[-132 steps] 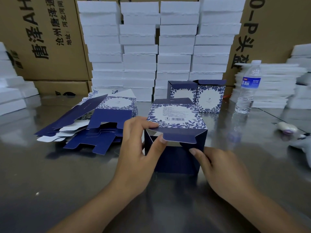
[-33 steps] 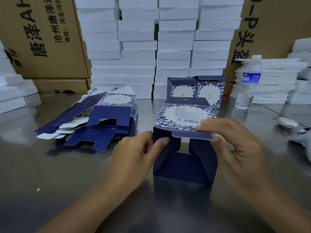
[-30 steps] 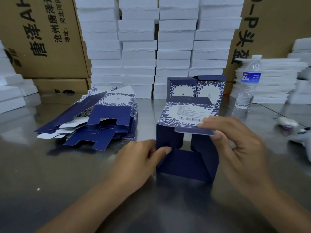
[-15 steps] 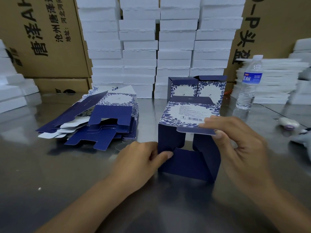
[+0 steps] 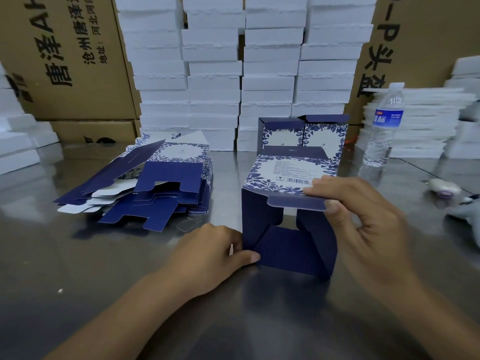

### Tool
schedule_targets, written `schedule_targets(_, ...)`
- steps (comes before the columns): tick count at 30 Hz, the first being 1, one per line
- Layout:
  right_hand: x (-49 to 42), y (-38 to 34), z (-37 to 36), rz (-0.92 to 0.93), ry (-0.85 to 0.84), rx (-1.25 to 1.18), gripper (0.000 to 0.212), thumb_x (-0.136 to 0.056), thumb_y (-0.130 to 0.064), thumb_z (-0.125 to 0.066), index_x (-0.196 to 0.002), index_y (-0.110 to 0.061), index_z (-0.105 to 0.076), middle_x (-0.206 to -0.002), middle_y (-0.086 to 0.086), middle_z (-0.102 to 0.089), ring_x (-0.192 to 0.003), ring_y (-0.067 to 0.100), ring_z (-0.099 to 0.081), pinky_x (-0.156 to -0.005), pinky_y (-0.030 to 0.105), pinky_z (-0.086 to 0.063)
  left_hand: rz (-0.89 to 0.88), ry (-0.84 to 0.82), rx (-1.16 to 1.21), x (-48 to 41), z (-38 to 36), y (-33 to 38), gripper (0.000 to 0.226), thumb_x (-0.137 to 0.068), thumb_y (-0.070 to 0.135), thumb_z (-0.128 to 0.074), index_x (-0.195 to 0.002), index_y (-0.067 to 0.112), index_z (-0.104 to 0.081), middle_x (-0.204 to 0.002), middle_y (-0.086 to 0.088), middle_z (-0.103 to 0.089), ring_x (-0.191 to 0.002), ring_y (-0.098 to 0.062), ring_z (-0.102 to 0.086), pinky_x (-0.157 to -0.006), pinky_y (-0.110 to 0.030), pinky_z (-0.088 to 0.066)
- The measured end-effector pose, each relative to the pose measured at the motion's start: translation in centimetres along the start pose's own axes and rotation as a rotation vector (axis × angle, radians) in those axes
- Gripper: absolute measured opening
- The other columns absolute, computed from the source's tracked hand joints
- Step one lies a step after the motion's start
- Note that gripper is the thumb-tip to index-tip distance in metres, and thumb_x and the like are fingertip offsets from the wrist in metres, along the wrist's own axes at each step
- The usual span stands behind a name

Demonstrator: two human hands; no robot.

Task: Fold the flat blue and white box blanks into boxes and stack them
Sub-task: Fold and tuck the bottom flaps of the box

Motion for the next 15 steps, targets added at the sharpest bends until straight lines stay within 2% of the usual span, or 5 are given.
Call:
schedule_targets(6,0.1,0.2,-0.1,0.006,-0.009,0.012,0.043,-0.097,-0.053,-0.03,-0.102,-0.024,-0.062,-0.101,-0.003,-0.064,-0.103,0.011,-0.057,-0.089,0.018,-0.041,-0.063,-0.021,0.017,-0.1,-0.4,0.3,0.038,-0.087,0.051,-0.056,-0.064,0.022,-0.046,-0.058,0.004,-0.047,-0.055,-0.009,-0.044,-0.054,-0.028,-0.032)
schedule_targets(9,0.3,0.4,-0.2,-0.022,-0.007,-0.077,0.044,-0.097,-0.054,-0.027,-0.101,-0.027,-0.061,-0.104,-0.002,-0.063,-0.106,0.011,-0.056,-0.092,0.02,-0.04,-0.082,-0.01,0.051,0.0,-0.3,0.5,0.04,-0.087,0.048,-0.057,-0.06,0.023,-0.042,-0.054,0.004,-0.043,-0.052,-0.008,-0.04,-0.053,-0.028,-0.03)
schedule_targets(12,0.3,0.8,-0.2,-0.1,0.016,-0.142,0.027,-0.095,-0.044,-0.038,-0.095,-0.031,-0.061,-0.103,-0.009,-0.062,-0.105,0.006,-0.056,-0.091,0.017,-0.039,-0.085,0.022,0.039,0.2,-0.1,0.6,0.041,-0.086,0.052,-0.057,-0.057,0.028,-0.04,-0.052,0.008,-0.041,-0.052,-0.003,-0.042,-0.049,-0.024,-0.025)
schedule_targets(15,0.4,1.0,-0.5,-0.106,-0.026,-0.034,0.02,-0.085,-0.037,-0.052,-0.098,-0.025,-0.062,-0.102,-0.013,-0.057,-0.103,0.001,-0.053,-0.089,0.008,-0.035,-0.094,0.024,0.02,0.3,-0.1,0.6,0.039,-0.083,0.058,-0.054,-0.06,0.029,-0.041,-0.051,0.009,-0.042,-0.053,0.001,-0.044,-0.048,-0.021,-0.024)
Point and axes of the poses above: each hand's wrist, its own x-axis away from the middle knuckle, its own z-axis out of the back of the hand, y = z × x, the point moved 7 cm from there along -x, towards the middle knuckle
